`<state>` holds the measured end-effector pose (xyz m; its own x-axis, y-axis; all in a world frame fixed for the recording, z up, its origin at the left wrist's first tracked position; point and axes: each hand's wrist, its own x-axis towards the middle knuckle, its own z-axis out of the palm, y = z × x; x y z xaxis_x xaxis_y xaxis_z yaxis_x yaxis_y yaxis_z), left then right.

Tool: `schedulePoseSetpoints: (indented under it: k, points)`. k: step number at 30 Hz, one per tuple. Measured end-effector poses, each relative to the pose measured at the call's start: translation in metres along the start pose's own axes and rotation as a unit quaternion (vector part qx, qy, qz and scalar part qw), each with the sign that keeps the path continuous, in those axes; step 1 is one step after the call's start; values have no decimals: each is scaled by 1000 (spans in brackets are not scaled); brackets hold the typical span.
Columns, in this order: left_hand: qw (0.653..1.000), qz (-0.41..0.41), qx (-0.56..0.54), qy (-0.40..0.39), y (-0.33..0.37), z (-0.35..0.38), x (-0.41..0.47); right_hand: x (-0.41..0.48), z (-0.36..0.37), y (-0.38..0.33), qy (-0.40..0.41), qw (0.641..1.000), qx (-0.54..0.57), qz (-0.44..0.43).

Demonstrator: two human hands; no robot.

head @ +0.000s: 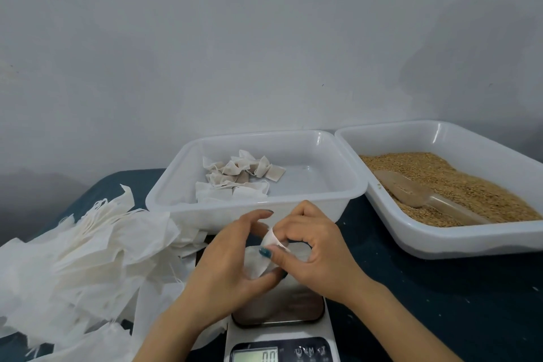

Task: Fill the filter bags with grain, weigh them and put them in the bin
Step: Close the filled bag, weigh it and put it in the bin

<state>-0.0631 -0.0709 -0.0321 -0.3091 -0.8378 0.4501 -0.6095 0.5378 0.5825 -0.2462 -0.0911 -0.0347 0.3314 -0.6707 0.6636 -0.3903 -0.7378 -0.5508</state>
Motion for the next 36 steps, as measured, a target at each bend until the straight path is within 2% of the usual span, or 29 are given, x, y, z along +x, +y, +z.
schedulePoseSetpoints:
  k: [3,13,17,22,27,36]
  points:
    - [1000,5,1,10,0,-1,-1,-2,2,0,-26,999,15,9]
    - [999,-32,-27,0,-7,-5,4,-1,2,-5,-24,1000,-19,2]
    - [999,-20,-25,-6,-8,-6,4,0,0,-6,-69,996,-42,-41]
    - [1000,-1,22,-11,-8,-4,4,-1,3,-7,-125,977,-145,-94]
    - [996,40,76,14,-6,-8,5,-1,-1,-12,-105,961,-223,-122]
    - [996,25,60,-63,-2,-13,7,2,-9,-19,-130,947,-251,-150]
